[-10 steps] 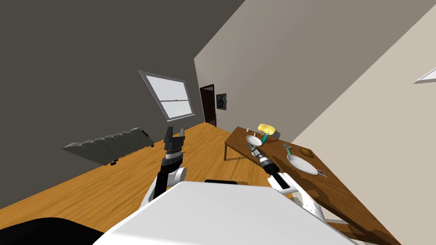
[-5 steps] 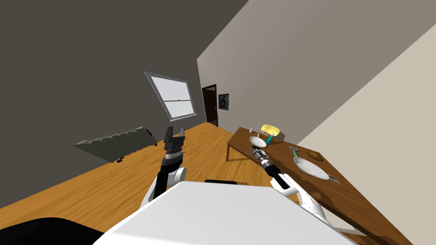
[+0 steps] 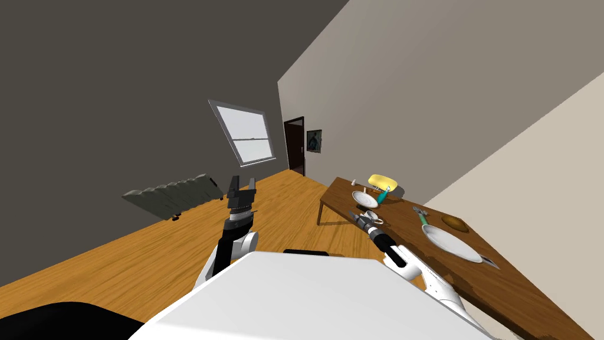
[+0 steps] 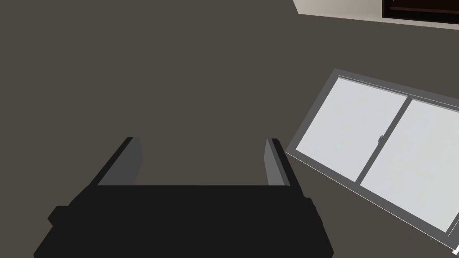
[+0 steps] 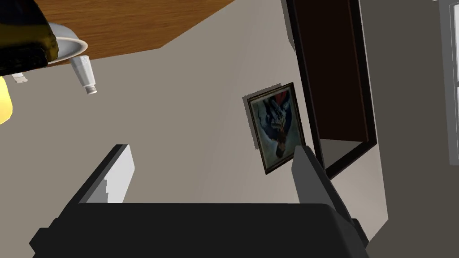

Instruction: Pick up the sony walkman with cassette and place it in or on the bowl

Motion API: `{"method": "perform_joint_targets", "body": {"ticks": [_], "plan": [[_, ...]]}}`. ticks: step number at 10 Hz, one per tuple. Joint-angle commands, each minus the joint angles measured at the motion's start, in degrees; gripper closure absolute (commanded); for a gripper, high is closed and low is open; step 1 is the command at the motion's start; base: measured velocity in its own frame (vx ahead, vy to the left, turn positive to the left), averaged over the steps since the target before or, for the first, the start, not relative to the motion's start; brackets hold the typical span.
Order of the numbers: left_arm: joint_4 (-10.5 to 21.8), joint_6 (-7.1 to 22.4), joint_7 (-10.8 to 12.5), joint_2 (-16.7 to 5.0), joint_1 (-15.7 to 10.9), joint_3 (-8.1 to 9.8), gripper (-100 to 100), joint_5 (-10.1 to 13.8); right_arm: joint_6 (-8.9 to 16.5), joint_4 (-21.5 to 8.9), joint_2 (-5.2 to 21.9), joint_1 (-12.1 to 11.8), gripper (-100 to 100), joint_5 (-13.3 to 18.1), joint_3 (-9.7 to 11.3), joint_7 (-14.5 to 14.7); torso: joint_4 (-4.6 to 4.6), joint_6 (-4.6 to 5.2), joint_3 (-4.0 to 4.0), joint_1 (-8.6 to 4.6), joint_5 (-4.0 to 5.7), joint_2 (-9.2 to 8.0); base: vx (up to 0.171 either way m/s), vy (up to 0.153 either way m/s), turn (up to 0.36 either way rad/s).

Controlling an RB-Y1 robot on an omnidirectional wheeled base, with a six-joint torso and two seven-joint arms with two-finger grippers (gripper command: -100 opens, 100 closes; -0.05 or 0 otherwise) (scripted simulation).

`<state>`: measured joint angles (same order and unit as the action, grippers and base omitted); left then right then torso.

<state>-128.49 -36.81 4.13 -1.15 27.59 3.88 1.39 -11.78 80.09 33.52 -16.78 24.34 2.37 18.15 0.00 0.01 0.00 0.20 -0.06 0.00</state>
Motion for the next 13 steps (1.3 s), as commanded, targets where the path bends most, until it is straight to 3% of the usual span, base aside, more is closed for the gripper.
{"method": "perform_joint_targets", "body": {"ticks": [1,4,6,10,12,13], "plan": [[0.0,0.0,0.0,0.0,0.0,0.0,0,0.0,0.6,-2.86,0.58,0.98,-100,0.65,0.58,0.82,0.0,0.0,0.0,0.0,0.0,0.0,0.023,0.062,0.046],[0.0,0.0,0.0,0.0,0.01,0.0,0,0.0,2.01,-9.08,3.17,2.37,-100,3.24,2.12,3.87,-0.02,0.02,0.05,0.01,-0.01,0.08,0.043,0.076,0.086],[0.0,0.0,0.0,0.0,0.01,0.0,0,0.0,2.01,-10.3,3.17,2.37,-100,3.24,2.12,3.87,-0.02,0.02,0.06,0.03,-0.02,0.09,0.029,0.046,0.012],[0.0,0.0,0.0,0.0,0.01,0.0,0,0.0,3.29,-16.69,5.51,3.65,-100,5.82,3.83,6.95,-0.03,-0.01,0.1,0.03,-0.01,0.18,0.051,0.056,0.08],[0.0,0.0,0.0,0.0,0.01,0.0,0,0.0,4.46,-22.32,7.7,4.78,-100,8.31,5.63,9.98,-0.03,0.0,0.1,-0.04,0.0,0.17,0.077,0.07,0.127],[0.0,0.0,0.0,0.0,0.01,0.0,0,0.0,4.46,-23.59,7.7,4.78,-100,8.31,5.63,9.98,-0.05,0.0,0.14,0.08,-0.02,0.25,0.065,0.053,0.045]]}}
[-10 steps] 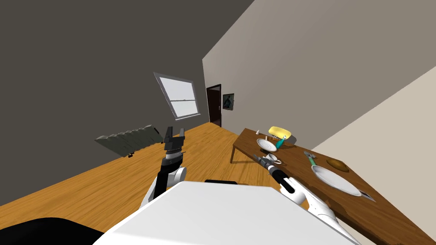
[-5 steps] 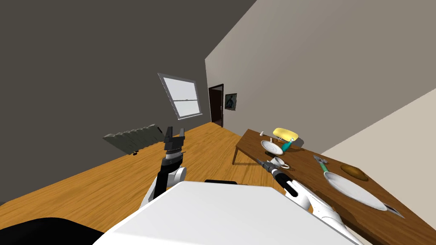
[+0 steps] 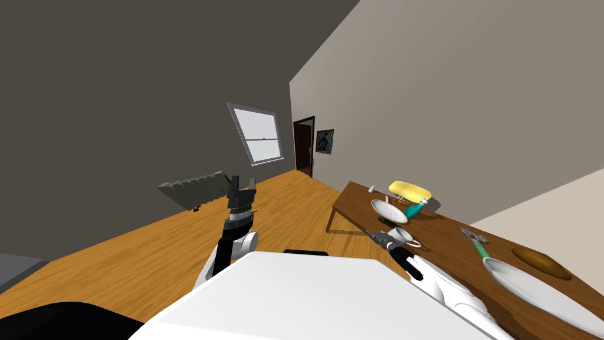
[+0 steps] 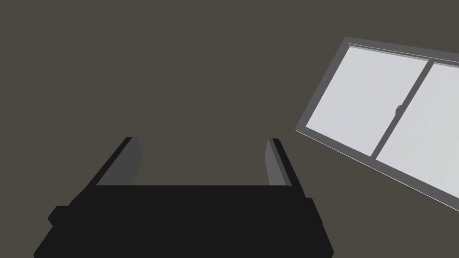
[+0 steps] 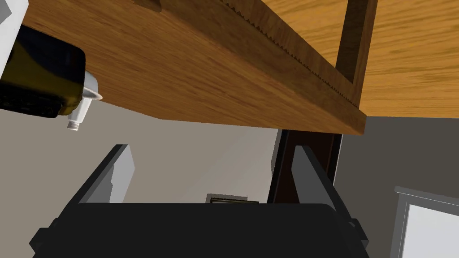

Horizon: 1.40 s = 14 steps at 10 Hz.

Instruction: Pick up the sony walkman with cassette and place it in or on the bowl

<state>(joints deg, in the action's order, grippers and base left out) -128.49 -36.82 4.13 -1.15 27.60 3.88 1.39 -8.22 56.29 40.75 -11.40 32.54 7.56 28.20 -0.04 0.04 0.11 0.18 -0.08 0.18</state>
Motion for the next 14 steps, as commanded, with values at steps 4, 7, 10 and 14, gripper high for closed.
{"method": "perform_joint_targets", "body": {"ticks": [4,7,10,14], "plan": [[0.0,0.0,0.0,0.0,0.0,0.0,0,0.0,1.93,-5.72,2.58,0.4,-100,2.4,2.31,2.81,-0.01,0.01,0.03,-0.1,0.03,0.05,0.073,0.024,0.072],[0.0,0.0,0.0,0.0,0.0,0.0,0,0.0,2.81,-10.3,4.66,1.3,-100,4.45,4.21,5.47,0.03,0.01,-0.07,-0.16,0.04,-0.12,0.049,0.013,0.086],[0.0,0.0,0.0,0.0,0.0,0.01,0,0.0,2.81,-11.13,4.66,1.3,-100,4.45,4.21,5.47,0.03,0.02,-0.08,-0.18,0.05,-0.14,0.032,0.004,0.009],[0.0,0.0,0.0,0.0,0.0,0.01,0,0.0,3.64,-15.1,6.67,2.13,-100,6.16,6.04,7.84,0.04,0.01,-0.09,-0.18,0.05,-0.16,0.04,0.002,0.056]]}}
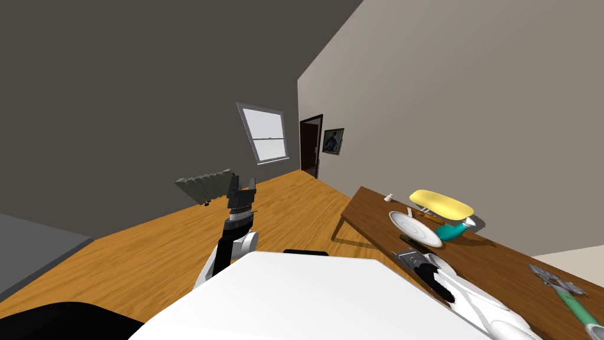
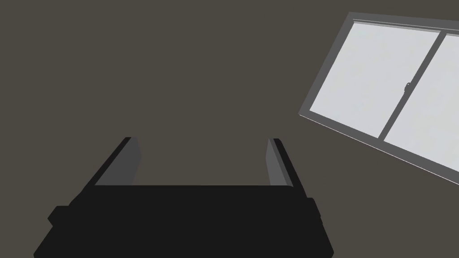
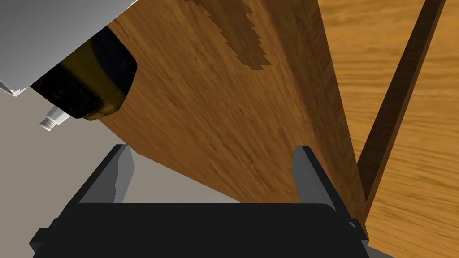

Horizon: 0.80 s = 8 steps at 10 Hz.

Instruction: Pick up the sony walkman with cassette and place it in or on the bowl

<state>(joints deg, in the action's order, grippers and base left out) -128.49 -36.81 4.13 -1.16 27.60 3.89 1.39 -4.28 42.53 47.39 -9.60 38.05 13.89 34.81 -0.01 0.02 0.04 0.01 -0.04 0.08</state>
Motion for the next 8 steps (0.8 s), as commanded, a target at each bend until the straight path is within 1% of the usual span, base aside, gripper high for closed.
{"method": "perform_joint_targets", "body": {"ticks": [1,2,3,4,5,6,7,8], "plan": [[0.0,0.0,0.0,0.0,0.0,0.0,0,0.0,-0.3,-2.29,0.04,0.33,-100,0.65,-0.29,1.24,0.0,0.0,0.0,0.0,0.0,0.0,0.053,-0.001,0.047],[0.0,0.0,0.0,0.0,0.0,0.0,0,0.0,0.09,-4.46,0.98,0.72,-100,1.35,0.61,2.3,-0.01,0.03,0.01,-0.02,0.01,0.01,0.049,-0.007,0.079],[0.0,0.0,0.0,0.0,0.0,0.0,0,0.0,0.09,-4.57,0.98,0.72,-100,1.35,0.61,2.3,-0.01,0.02,0.01,-0.05,0.01,0.01,0.04,-0.012,0.036],[0.0,0.0,0.0,0.0,0.0,0.0,0,0.0,0.46,-6.71,1.86,1.09,-100,1.96,1.5,3.29,0.0,0.03,0.0,-0.06,0.02,-0.02,0.053,-0.018,0.051],[0.0,0.0,0.0,0.0,0.0,0.0,0,0.0,0.81,-8.19,2.66,1.44,-100,2.48,2.38,4.2,0.0,0.03,0.0,-0.08,0.01,-0.01,0.085,-0.019,0.1],[0.0,0.0,0.0,0.0,0.0,0.0,0,0.0,0.81,-8.72,2.66,1.44,-100,2.48,2.38,4.2,-0.02,0.0,0.06,-0.09,0.03,0.1,0.067,-0.023,0.052],[0.0,0.0,0.0,0.0,0.01,0.01,0,0.0,1.13,-10.57,3.35,1.76,-100,2.91,3.26,5.03,-0.03,0.03,0.05,-0.1,0.02,0.07,0.057,-0.028,0.057],[0.0,0.0,0.0,0.0,0.0,0.01,0,0.0,1.13,-10.59,3.35,1.76,-100,2.91,3.26,5.03,-0.02,0.02,0.03,-0.12,0.02,0.05,0.042,-0.023,0.039]]}}
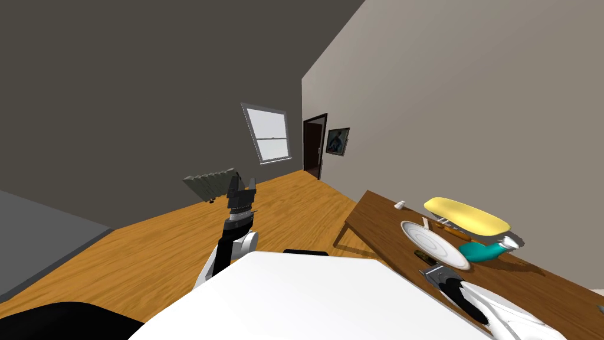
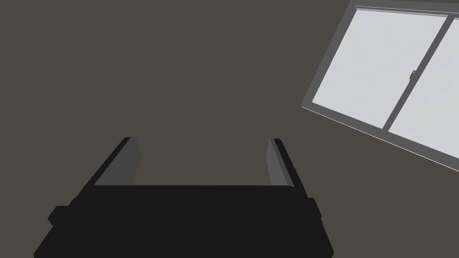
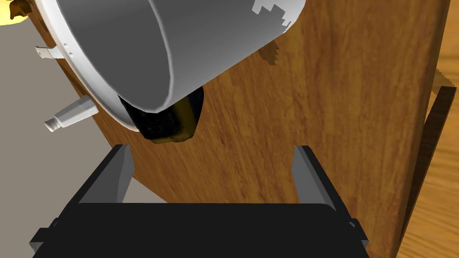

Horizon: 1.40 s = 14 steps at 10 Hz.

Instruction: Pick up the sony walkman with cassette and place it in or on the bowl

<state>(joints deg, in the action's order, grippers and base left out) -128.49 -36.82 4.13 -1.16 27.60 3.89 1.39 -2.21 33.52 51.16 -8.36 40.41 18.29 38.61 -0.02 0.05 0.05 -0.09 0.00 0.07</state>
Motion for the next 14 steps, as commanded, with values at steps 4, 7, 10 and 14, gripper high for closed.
{"method": "perform_joint_targets", "body": {"ticks": [4,7,10,14], "plan": [[0.0,0.0,0.0,0.0,0.0,0.0,0,0.0,-0.44,-4.84,0.57,1.08,-100,1.2,0.59,2.66,0.01,0.01,-0.03,0.02,-0.01,-0.05,0.033,-0.019,0.037],[0.0,0.0,0.0,0.0,0.0,0.0,0,0.0,-0.18,-7.27,0.89,1.47,-100,1.58,2.18,3.74,0.0,0.01,0.0,-0.07,0.02,0.01,0.052,-0.042,0.051],[0.0,0.0,0.0,0.0,0.0,0.0,0,0.0,-0.21,-7.88,0.65,1.73,0,1.71,2.42,3.99,0.01,0.01,-0.03,-0.03,0.02,-0.06,0.028,-0.031,0.027],[0.0,0.0,0.0,0.0,0.0,0.0,0,0.0,1.52,-8.66,-1.45,2.88,100,2.1,2.45,4.4,0.04,0.02,-0.11,-0.2,0.06,-0.19,-0.002,-0.078,0.034]]}}
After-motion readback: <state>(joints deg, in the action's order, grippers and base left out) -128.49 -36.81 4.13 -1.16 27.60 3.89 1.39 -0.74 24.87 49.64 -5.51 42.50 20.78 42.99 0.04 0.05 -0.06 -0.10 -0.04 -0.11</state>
